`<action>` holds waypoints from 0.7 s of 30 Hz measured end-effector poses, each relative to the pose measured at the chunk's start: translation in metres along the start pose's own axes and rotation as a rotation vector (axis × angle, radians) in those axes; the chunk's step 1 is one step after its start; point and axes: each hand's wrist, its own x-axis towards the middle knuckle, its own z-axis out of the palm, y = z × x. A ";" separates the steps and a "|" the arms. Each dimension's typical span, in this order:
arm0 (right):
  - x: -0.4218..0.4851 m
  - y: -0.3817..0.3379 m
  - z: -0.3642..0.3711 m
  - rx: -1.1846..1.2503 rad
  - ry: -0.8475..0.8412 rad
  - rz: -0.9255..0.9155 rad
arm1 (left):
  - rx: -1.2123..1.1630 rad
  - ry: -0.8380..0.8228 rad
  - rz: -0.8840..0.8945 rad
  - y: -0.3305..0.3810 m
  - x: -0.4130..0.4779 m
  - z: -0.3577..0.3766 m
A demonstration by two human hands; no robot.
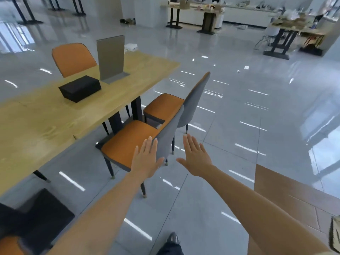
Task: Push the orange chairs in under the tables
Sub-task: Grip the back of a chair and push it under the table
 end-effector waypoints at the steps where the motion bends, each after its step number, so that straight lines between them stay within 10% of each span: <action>1: 0.018 0.009 -0.005 -0.005 -0.011 -0.004 | -0.004 -0.004 -0.001 0.002 0.020 0.001; 21: 0.307 0.125 -0.036 -0.239 -0.135 -0.500 | -0.010 -0.181 -0.403 0.048 0.221 0.042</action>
